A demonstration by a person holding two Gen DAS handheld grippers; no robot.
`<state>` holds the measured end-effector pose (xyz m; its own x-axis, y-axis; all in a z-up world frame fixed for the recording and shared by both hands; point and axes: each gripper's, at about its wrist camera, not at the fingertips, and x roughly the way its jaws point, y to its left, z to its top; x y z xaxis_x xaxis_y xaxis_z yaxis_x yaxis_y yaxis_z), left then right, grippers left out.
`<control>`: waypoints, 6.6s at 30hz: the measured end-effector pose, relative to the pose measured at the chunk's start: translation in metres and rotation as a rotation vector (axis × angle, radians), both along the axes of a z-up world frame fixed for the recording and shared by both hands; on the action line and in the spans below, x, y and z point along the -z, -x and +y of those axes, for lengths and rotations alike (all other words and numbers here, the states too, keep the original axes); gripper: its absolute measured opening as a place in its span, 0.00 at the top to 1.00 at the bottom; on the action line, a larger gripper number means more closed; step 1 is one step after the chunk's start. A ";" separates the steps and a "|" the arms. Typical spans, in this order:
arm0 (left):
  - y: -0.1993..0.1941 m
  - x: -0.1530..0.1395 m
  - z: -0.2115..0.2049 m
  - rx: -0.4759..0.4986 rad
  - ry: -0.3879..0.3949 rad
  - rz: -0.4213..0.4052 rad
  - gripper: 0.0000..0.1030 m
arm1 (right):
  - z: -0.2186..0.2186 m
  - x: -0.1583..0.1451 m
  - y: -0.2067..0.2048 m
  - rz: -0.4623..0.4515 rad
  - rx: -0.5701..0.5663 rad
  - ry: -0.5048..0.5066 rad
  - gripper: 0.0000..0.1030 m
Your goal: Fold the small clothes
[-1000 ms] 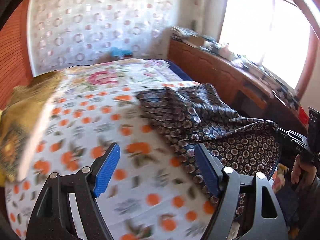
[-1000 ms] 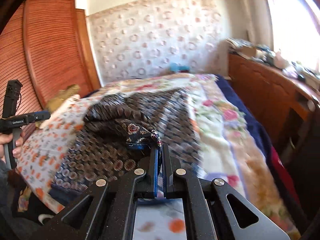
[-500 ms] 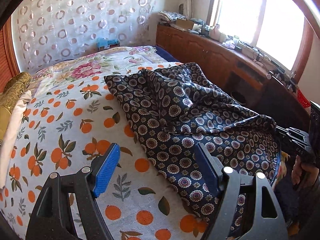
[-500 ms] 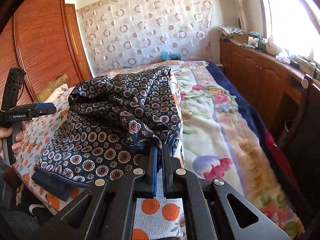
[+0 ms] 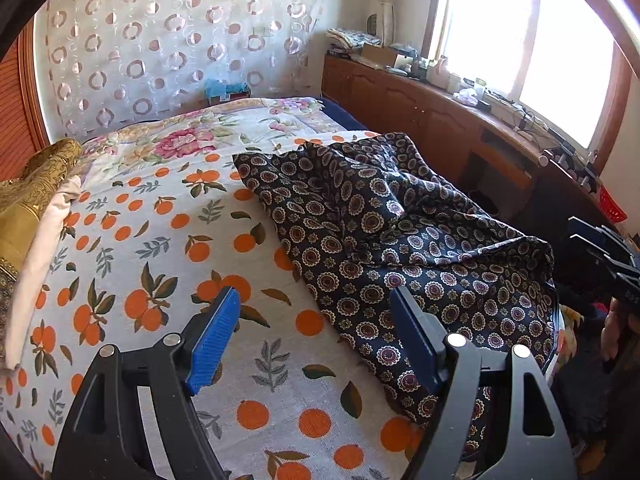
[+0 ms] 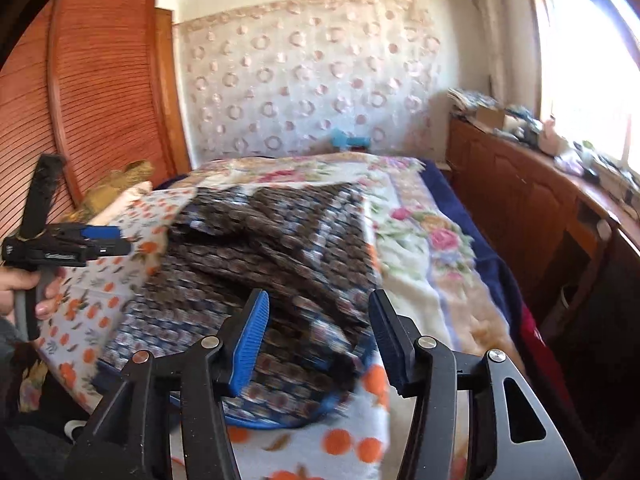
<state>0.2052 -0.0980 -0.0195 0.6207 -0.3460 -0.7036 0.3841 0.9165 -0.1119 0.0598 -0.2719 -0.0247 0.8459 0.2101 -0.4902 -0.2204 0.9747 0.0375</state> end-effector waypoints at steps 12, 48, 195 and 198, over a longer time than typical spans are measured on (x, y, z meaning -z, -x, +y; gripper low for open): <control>-0.001 -0.002 0.016 0.011 -0.037 -0.016 0.25 | 0.084 0.002 -0.064 0.035 -0.207 0.111 0.45; -0.104 0.023 -0.028 0.164 -0.062 0.099 0.25 | -0.073 -0.028 -0.323 0.253 -0.037 0.200 0.87; -0.185 -0.031 0.004 -0.076 0.204 0.093 0.78 | -0.116 -0.013 -0.263 0.095 -0.157 -0.035 0.97; -0.177 -0.041 0.008 -0.073 0.197 0.059 0.40 | -0.118 0.001 -0.291 0.125 -0.063 -0.028 0.97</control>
